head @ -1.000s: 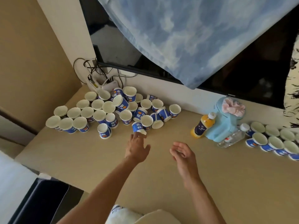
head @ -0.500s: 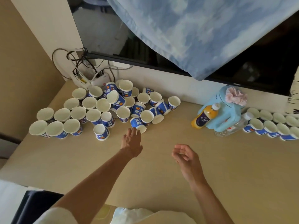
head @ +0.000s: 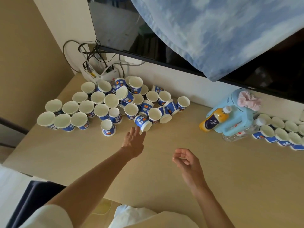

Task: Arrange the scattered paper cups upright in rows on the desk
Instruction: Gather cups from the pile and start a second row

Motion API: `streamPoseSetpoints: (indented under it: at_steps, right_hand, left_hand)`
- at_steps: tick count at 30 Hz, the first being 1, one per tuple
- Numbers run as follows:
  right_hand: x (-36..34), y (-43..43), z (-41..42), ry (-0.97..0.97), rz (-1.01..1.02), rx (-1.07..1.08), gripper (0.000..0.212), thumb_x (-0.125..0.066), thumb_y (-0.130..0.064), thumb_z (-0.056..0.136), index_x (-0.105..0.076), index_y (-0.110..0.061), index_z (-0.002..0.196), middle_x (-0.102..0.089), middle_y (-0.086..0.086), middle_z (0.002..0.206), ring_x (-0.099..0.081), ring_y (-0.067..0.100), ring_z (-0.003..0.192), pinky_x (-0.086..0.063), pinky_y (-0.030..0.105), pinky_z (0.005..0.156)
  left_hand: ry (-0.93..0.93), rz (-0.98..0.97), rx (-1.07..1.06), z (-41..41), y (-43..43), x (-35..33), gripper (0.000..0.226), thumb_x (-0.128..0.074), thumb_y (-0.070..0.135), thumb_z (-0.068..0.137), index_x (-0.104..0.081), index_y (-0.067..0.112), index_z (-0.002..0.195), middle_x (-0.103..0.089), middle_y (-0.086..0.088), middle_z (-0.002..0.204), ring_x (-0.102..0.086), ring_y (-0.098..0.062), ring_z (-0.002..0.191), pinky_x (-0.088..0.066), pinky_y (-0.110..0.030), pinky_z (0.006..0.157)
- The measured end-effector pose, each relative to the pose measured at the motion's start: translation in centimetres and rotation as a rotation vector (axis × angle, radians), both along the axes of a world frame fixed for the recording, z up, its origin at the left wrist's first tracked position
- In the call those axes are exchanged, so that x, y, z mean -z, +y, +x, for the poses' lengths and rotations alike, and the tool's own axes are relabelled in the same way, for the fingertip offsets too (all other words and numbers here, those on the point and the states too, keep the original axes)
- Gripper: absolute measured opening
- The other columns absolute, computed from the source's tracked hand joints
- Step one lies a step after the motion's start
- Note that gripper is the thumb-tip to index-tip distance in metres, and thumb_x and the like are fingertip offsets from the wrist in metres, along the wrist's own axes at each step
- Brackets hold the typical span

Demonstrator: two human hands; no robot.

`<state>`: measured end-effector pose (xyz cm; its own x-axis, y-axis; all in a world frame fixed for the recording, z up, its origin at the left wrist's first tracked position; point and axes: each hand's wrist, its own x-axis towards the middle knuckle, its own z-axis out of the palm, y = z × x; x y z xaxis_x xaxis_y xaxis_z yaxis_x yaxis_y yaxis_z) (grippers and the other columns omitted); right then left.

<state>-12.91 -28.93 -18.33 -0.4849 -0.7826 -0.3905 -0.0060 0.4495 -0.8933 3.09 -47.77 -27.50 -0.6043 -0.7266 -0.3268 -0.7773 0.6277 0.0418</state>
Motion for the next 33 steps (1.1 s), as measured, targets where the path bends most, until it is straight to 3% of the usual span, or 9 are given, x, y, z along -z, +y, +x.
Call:
streamPoseSetpoints:
  at_steps: [4,8,12,22,25,28,30,33]
  right_hand:
    - [0.5,0.4,0.3,0.005,0.024,-0.018,0.019,-0.073,-0.012,0.091,-0.068,-0.021,0.107,-0.072,0.002,0.101,-0.07,0.016,0.094,-0.054,0.03,0.085]
    - [0.7,0.9,-0.1,-0.001,0.051,-0.009,0.019,-0.072,-0.013,0.091,-0.068,-0.019,0.108,-0.073,0.001,0.101,-0.069,0.016,0.096,-0.054,0.03,0.086]
    - [0.9,1.6,-0.7,0.0,0.058,0.018,0.019,-0.072,-0.011,0.092,-0.067,-0.017,0.109,-0.072,0.005,0.101,-0.069,0.019,0.096,-0.053,0.028,0.083]
    - [1.5,1.6,-0.7,-0.016,0.043,0.036,0.022,-0.074,-0.015,0.088,-0.066,-0.017,0.109,-0.072,0.005,0.099,-0.07,0.022,0.092,-0.05,0.024,0.078]
    - [1.7,0.9,-0.3,-0.008,0.044,0.046,0.034,-0.072,-0.03,0.075,-0.066,-0.02,0.107,-0.072,0.004,0.099,-0.069,0.021,0.091,-0.05,0.025,0.078]
    - [2.1,0.4,0.2,0.017,0.071,0.045,0.037,-0.079,-0.019,0.083,-0.063,-0.022,0.115,-0.069,0.003,0.107,-0.068,0.016,0.095,-0.049,0.016,0.075]
    - [2.2,0.0,0.4,0.039,0.082,0.028,0.054,-0.083,-0.015,0.08,-0.056,-0.025,0.126,-0.064,-0.002,0.118,-0.065,0.009,0.105,-0.049,0.019,0.081]
    - [2.3,-0.8,0.3,0.024,0.053,-0.034,0.092,-0.086,-0.037,0.059,-0.043,-0.031,0.141,-0.055,-0.012,0.135,-0.054,0.0,0.126,-0.043,0.029,0.102]
  left_hand:
    - [-0.002,0.027,0.017,-0.6,-0.3,-0.3,0.066,-0.059,0.043,0.094,-0.031,0.028,0.152,-0.026,-0.016,0.152,-0.034,-0.033,0.135,-0.044,-0.043,0.101]
    - [-0.061,0.018,0.024,-1.9,-0.6,-0.2,0.074,-0.057,0.046,0.096,-0.022,0.021,0.156,-0.017,-0.015,0.159,-0.029,-0.034,0.141,-0.044,-0.043,0.103]
    - [-0.052,-0.038,0.004,-2.3,-0.5,-0.2,0.072,-0.059,0.044,0.096,-0.028,0.007,0.149,-0.026,-0.014,0.153,-0.036,-0.032,0.136,-0.047,-0.042,0.1]
    - [0.179,0.041,0.005,0.7,0.9,-2.9,0.052,-0.063,0.035,0.096,-0.049,0.009,0.139,-0.04,-0.01,0.145,-0.046,-0.029,0.124,-0.045,-0.037,0.103]
    - [0.266,0.115,0.052,1.4,0.8,-5.0,0.051,-0.059,0.035,0.099,-0.049,0.012,0.144,-0.045,-0.007,0.142,-0.05,-0.026,0.123,-0.034,-0.029,0.108]
    - [0.408,0.227,0.081,1.9,1.0,-7.7,0.055,-0.069,0.028,0.095,-0.051,0.012,0.145,-0.051,-0.004,0.138,-0.054,-0.022,0.123,-0.031,-0.02,0.102]
    - [0.517,0.32,0.072,2.0,1.1,-9.3,0.053,-0.077,0.023,0.088,-0.059,0.014,0.137,-0.058,-0.002,0.127,-0.06,-0.019,0.113,-0.039,-0.018,0.095]
    - [0.596,0.425,0.065,1.7,1.1,-11.1,0.05,-0.081,0.022,0.085,-0.063,0.018,0.131,-0.062,0.006,0.12,-0.062,-0.009,0.103,-0.041,-0.005,0.081]
